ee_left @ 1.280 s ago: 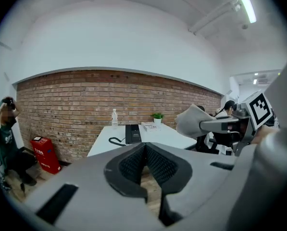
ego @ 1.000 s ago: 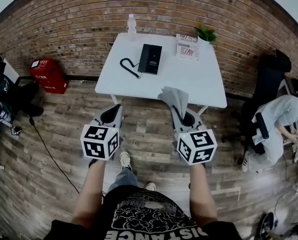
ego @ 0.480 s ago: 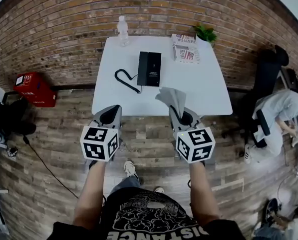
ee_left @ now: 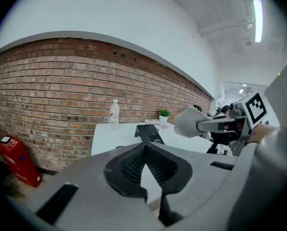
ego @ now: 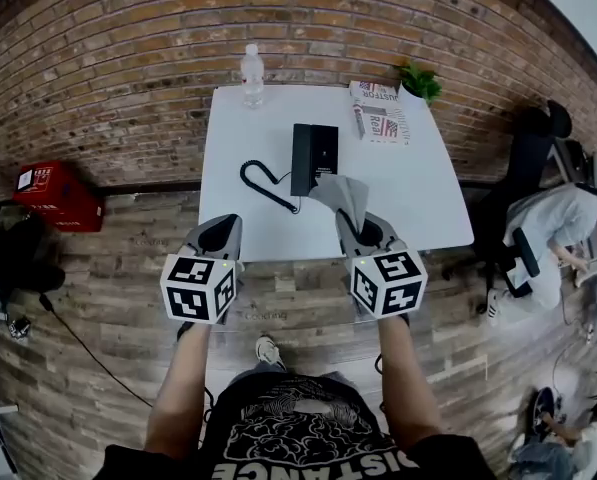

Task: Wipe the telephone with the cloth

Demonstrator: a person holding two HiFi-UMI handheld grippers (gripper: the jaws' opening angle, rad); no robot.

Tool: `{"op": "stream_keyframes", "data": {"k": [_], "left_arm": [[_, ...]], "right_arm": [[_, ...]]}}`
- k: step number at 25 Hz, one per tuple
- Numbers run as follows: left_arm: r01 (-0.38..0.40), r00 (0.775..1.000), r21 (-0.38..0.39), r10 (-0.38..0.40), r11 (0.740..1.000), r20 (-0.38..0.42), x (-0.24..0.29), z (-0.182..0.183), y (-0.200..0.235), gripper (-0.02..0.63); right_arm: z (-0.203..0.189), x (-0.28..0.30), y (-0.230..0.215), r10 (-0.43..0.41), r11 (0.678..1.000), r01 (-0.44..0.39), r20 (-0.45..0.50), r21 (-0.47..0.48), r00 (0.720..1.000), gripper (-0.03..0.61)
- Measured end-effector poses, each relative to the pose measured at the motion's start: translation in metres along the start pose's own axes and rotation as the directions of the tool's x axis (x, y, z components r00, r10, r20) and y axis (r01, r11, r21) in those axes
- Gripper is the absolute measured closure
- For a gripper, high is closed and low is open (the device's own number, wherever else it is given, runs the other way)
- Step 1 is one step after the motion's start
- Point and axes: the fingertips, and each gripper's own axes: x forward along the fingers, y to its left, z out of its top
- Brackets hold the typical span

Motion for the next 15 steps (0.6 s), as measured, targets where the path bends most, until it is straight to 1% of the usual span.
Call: {"op": "stream_keyframes", "data": {"k": [3,8,12,15], "left_arm": [[0.01,1.0,-0.01,-0.01,1.0,-0.005,0.004,-0.001,0.014,0.607],[0.027,1.0,-0.014,-0.027,1.0,0.0,0.012,0.0,0.025,0.607],[0.031,1.0,-0.007,-0.031,1.0,-0.006,0.019,0.0,0.033,0.607],[0.022,1.0,0.0,-0.022,1.0,-0.01,0.025,0.003,0.04,0.607]], "right_arm": [[0.004,0.015,0.006,-0.003,1.0,0.003,-0.008,-0.01,1.0,0.566],[0.011,0.032,0.004,-0.016,0.999,0.015,-0.007,-0.028,1.0,0.566],[0.013,0.052,0.001,-0.013,0.999,0.012,-0.02,-0.053,1.0,0.566],[0.018,0.068,-0.005,-0.007,0.998,0.007,-0.011,-0.057,1.0,0.566]]}}
